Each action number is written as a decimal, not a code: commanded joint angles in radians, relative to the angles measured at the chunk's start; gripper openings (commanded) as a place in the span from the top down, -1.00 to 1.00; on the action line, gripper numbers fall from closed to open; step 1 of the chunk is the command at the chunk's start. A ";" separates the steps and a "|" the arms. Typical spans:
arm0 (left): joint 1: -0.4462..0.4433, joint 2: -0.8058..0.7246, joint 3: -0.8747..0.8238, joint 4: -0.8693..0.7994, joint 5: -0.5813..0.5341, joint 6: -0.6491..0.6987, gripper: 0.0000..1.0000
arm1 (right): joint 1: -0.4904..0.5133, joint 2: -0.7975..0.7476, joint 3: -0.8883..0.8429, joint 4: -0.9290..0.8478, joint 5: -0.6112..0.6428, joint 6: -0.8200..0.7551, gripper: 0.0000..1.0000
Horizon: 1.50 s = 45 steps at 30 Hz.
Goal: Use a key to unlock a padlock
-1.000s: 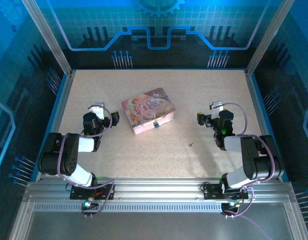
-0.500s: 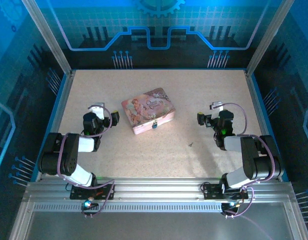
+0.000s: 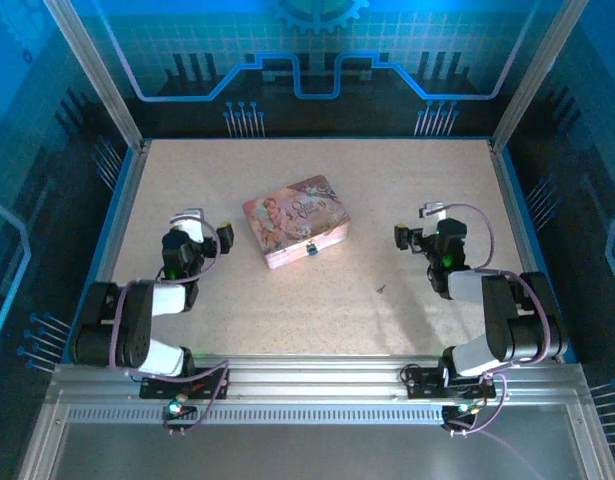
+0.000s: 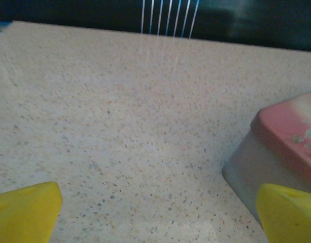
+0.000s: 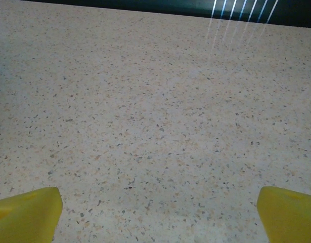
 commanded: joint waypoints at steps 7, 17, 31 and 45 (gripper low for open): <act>0.009 -0.366 0.204 -0.543 -0.053 -0.225 -0.98 | 0.008 -0.259 0.113 -0.373 0.020 0.089 -1.00; -0.027 -0.417 0.433 -0.874 0.264 -0.439 -0.97 | 0.022 -0.364 0.301 -0.849 -0.009 0.312 -1.00; -0.340 -0.340 0.464 -0.839 0.285 -0.563 -0.97 | 0.117 -0.405 0.426 -1.276 -0.173 0.434 -1.00; -0.473 -0.111 0.479 -0.587 0.335 -0.643 -0.97 | 0.315 -0.238 0.383 -1.378 -0.159 0.549 -0.66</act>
